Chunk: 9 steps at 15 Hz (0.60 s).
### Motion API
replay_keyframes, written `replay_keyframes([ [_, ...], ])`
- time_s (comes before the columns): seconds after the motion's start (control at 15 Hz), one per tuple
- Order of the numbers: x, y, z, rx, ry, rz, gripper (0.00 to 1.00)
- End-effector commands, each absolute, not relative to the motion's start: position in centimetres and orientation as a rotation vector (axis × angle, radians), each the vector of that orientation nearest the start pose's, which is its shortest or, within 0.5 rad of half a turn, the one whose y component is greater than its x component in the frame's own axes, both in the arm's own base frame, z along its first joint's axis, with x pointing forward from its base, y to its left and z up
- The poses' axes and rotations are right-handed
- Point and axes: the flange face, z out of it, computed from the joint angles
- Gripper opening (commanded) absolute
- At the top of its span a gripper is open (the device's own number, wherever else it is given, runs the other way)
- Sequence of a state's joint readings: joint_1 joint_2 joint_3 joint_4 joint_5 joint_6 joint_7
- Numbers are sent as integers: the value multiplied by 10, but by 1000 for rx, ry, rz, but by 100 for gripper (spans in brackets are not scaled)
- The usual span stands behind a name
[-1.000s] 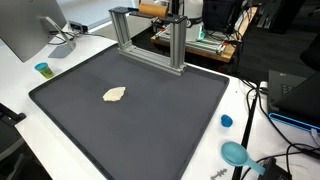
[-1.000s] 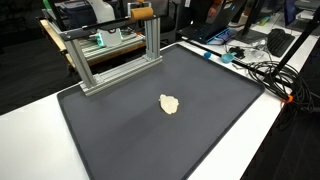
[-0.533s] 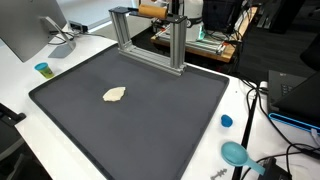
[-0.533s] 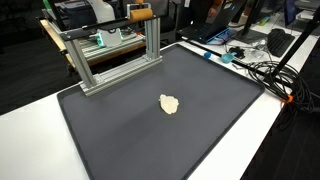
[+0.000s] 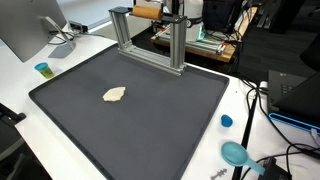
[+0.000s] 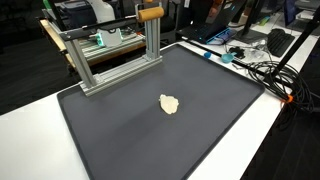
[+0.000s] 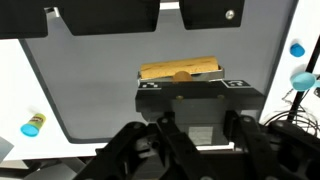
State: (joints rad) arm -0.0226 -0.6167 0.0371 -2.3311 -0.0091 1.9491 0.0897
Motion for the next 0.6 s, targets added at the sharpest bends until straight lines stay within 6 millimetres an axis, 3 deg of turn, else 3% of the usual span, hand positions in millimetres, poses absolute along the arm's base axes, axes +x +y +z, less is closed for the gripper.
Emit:
replay_keyframes([
  [0.0, 401, -12, 565, -3190, 173, -375, 22],
  [0.27, 397, -27, 544, -3308, 127, -310, 22],
  [0.53, 388, -20, 522, -3310, 56, -179, 22],
])
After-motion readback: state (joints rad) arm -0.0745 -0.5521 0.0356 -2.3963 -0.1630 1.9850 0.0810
